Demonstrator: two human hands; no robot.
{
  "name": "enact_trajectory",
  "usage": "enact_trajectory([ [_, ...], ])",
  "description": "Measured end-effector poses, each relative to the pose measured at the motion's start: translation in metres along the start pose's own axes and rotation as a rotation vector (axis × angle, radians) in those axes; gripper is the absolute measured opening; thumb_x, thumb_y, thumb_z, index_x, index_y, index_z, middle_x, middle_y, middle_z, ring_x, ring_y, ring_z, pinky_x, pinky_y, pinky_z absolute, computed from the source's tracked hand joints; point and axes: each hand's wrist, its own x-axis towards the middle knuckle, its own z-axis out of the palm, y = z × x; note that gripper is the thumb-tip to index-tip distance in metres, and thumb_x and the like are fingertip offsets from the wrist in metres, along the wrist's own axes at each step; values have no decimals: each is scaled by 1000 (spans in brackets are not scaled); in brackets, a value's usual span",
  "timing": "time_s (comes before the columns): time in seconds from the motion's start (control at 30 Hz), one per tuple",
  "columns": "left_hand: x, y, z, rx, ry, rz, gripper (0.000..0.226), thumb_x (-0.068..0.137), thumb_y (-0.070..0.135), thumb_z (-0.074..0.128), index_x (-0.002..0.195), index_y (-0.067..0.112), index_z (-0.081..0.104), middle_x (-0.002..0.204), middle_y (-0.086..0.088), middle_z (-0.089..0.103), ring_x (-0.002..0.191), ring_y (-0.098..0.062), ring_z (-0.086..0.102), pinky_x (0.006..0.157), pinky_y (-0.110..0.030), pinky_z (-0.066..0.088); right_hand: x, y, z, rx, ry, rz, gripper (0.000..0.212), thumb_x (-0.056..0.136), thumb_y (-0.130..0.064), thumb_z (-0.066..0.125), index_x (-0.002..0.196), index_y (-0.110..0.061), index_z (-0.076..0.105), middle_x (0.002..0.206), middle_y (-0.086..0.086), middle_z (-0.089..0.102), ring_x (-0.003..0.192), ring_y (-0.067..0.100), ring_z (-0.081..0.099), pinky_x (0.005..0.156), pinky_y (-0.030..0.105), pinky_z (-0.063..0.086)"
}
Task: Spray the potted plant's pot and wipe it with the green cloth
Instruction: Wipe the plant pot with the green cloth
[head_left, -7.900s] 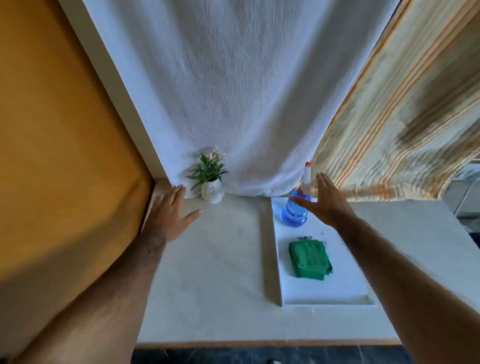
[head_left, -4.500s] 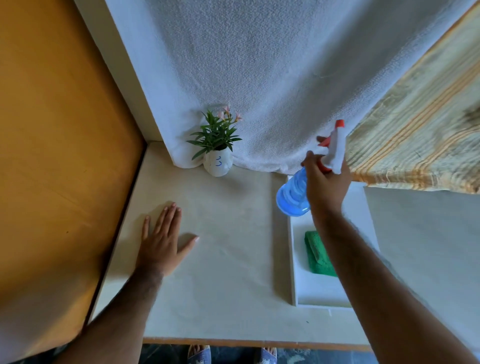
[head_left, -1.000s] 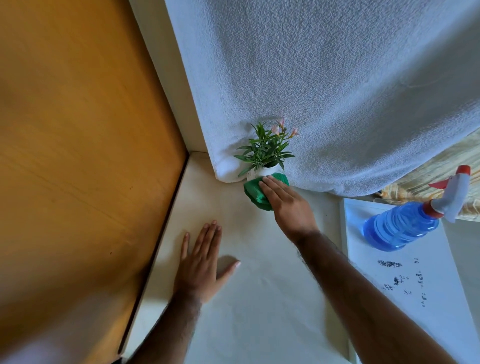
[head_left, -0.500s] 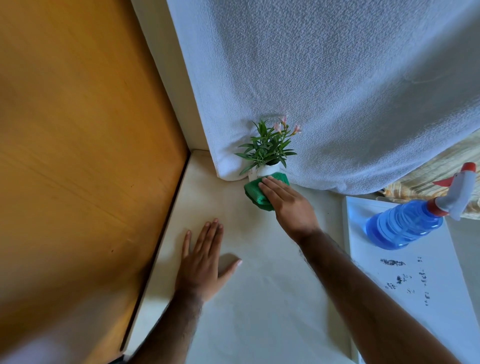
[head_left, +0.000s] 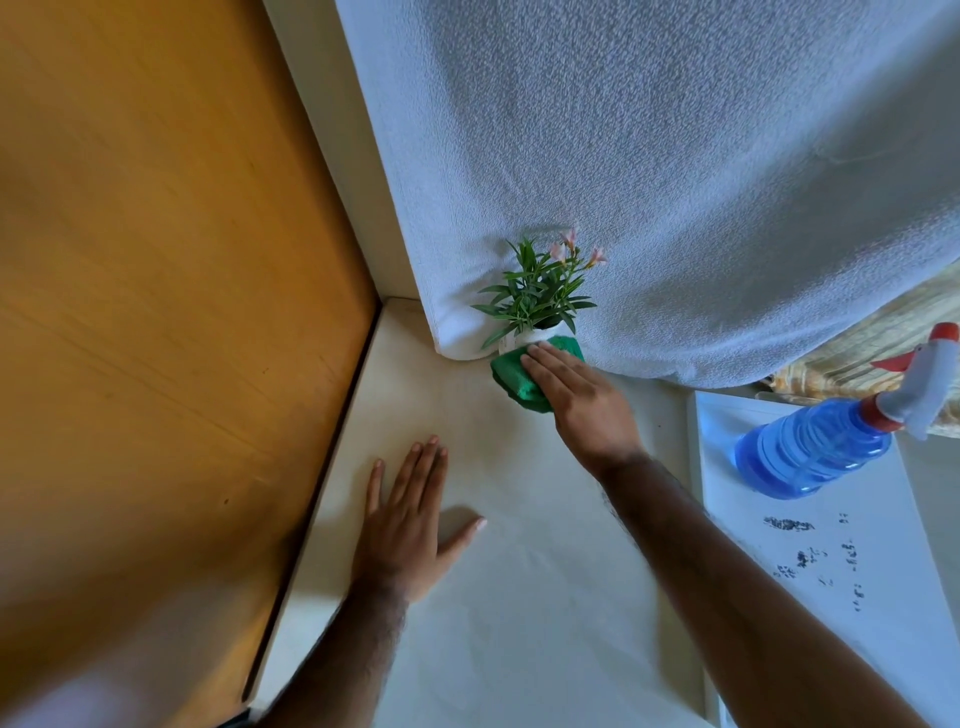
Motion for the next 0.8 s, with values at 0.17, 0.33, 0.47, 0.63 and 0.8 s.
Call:
enact_trajectory([
  [0.17,0,-1,1,-3,17,7,96,93,81,32,163,16,24,174,-1,21,160,-16,20,127,-59,21,-18,1,6,15,-60,74,50,88,-2,39,129,3,67,135,19,65,125,36,62,101,50,53],
  [0.33,1,0,0,3,6,3,97,93,82,28,164,17,20,174,-1,19,160,-17,19,127,-60,22,-11,0,1,35,61,102,53,80,13,56,130,-1,67,137,16,64,127,31,61,106,41,48],
  [0.47,0,1,-2,12,-12,2,98,92,82,30,165,18,18,175,0,17,160,-15,17,127,-59,20,-4,2,2,72,95,201,61,76,18,65,133,-4,66,139,14,64,127,31,61,100,40,51],
  [0.63,1,0,0,10,-6,3,98,92,83,30,165,18,18,175,0,17,160,-16,16,128,-59,19,-13,2,11,97,21,269,68,71,20,68,133,-7,67,139,13,63,125,30,63,95,40,54],
  [0.8,0,0,0,-6,8,6,97,92,82,32,164,18,20,175,0,16,161,-15,14,128,-59,19,-26,-2,7,100,1,273,68,69,21,69,131,-7,68,139,11,64,124,29,64,90,42,59],
])
